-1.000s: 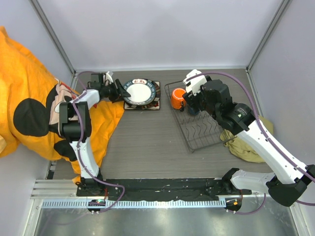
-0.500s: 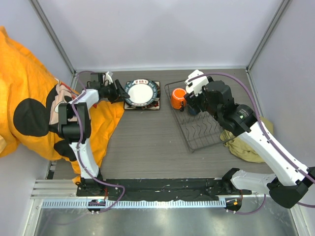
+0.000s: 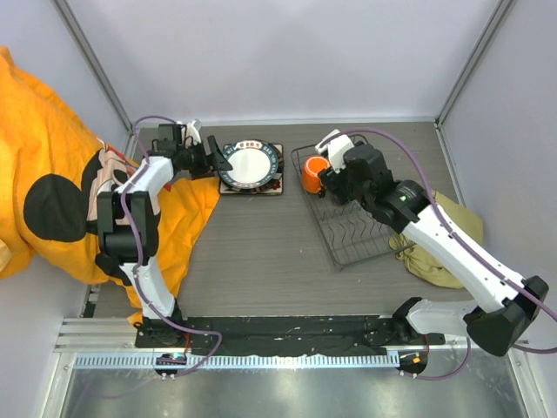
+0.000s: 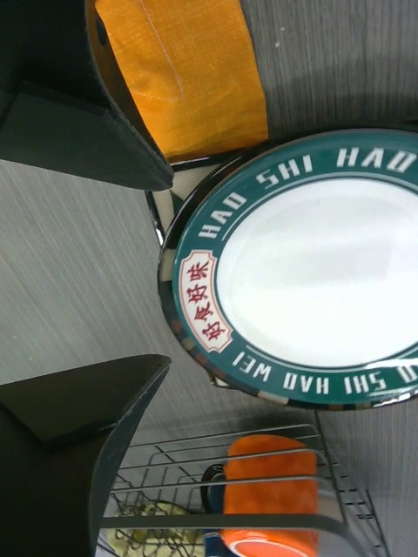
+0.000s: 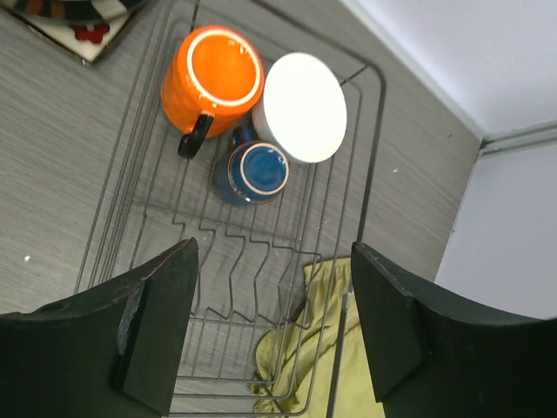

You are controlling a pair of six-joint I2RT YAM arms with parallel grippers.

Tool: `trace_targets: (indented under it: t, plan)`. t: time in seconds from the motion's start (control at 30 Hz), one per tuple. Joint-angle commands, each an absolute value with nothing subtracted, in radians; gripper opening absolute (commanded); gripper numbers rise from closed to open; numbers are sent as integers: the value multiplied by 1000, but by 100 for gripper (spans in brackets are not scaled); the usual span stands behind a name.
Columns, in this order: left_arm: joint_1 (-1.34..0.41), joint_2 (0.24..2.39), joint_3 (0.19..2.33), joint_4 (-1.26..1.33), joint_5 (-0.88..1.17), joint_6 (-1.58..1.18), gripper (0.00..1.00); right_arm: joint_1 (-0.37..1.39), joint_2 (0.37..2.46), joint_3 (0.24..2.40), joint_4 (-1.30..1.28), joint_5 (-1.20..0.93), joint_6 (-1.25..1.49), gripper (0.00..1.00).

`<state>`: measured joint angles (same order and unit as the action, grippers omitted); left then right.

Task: Unload the mixed dishes from the dish rack
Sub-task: Place the plate at the center of the board, then pick up the cup from the dish rack.

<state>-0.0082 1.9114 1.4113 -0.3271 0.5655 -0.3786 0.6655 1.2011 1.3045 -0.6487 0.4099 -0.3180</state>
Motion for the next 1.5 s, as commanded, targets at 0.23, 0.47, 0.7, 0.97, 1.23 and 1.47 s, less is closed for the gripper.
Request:
trace_targets:
  t: [0.23,0.47,0.7,0.97,1.23,1.47]
  plan:
    - [-20,1706,1350,-380,557,-218,98,560,1365,1279,-591,338,-293,85]
    - [-20,1623,1324,-417,557,-146,100,466,1462,1298,-580,227,-305,90]
    - [-20,1578,1290,-431,549,-100,100,396,1561,1328,-569,114,-337,90]
    - [-20,1582,1289,-443,545,-75,100,342,1678,1373,-554,41,-354,89]
    - [-20,1603,1290,-437,545,-77,100,321,1769,1423,-546,14,-360,89]
    - [-20,1618,1292,-433,548,-81,100,313,1836,1447,-540,12,-365,88]
